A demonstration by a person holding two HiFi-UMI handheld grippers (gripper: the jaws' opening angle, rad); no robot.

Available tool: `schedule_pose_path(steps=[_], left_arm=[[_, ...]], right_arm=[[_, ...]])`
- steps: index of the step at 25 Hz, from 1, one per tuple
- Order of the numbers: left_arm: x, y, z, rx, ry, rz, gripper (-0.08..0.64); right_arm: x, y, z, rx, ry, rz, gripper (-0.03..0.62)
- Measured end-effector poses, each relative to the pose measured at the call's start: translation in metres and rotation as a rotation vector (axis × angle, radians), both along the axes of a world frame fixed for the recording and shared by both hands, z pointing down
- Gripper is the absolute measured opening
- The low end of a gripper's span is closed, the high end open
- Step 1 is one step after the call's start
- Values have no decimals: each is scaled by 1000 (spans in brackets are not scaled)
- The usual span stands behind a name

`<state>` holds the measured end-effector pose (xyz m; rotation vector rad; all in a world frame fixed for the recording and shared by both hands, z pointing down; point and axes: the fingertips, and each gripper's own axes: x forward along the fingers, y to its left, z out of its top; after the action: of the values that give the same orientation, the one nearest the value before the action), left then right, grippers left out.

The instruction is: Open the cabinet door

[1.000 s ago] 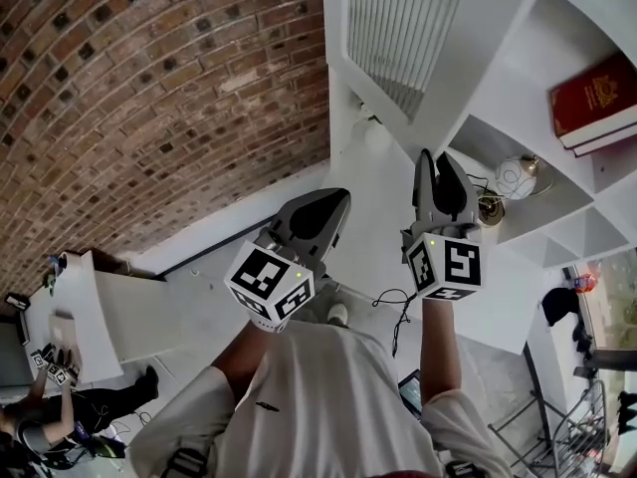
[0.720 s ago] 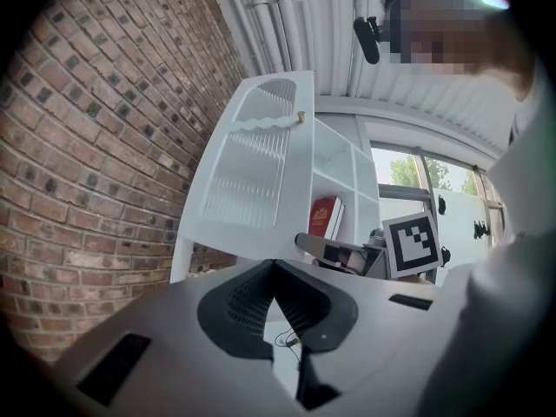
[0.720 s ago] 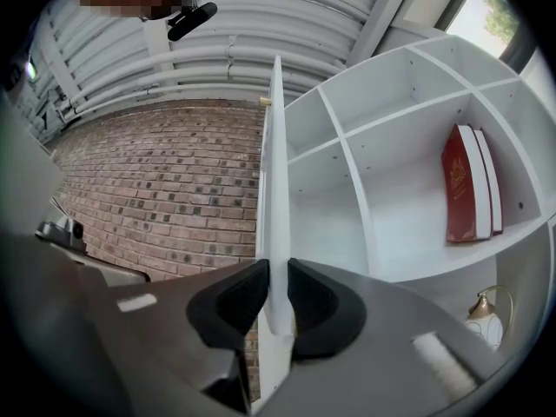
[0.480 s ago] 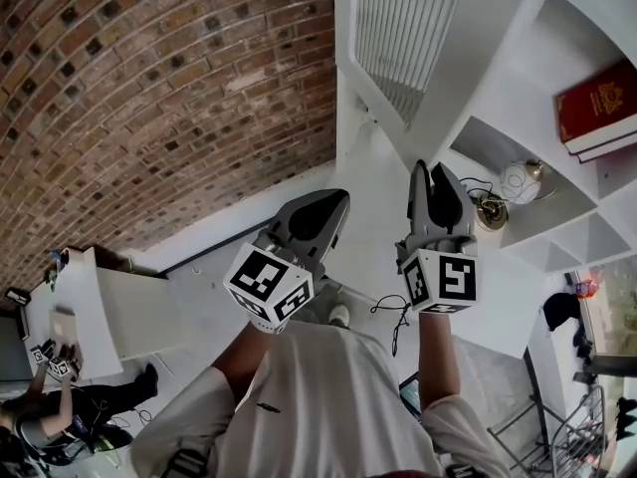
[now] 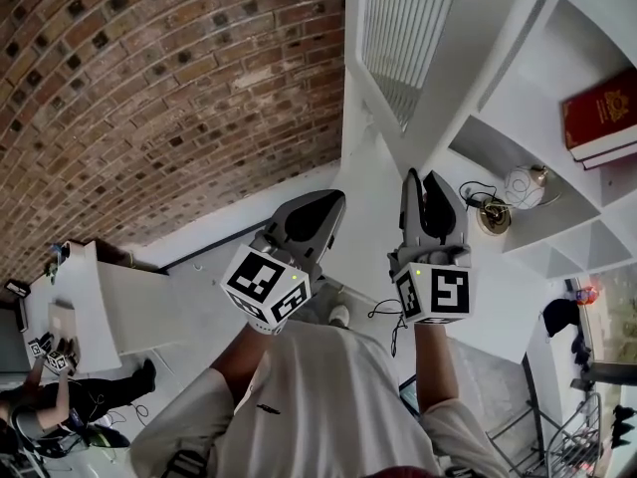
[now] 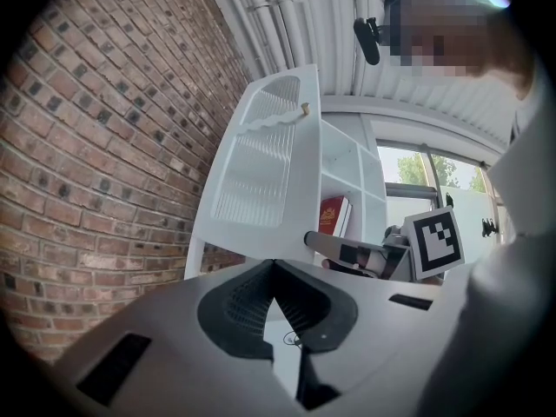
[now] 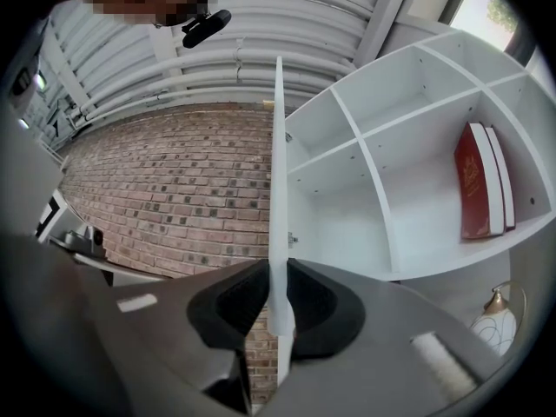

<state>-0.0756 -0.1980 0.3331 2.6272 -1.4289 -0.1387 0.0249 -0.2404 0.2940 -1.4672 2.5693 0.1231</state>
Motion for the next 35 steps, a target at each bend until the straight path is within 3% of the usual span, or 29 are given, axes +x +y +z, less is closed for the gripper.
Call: schedule_pose_path(steps=[35], left_arm=[[-51, 27, 0, 5, -9, -158, 9]], right_arm=[[-78, 31, -1, 22, 38, -226, 94]])
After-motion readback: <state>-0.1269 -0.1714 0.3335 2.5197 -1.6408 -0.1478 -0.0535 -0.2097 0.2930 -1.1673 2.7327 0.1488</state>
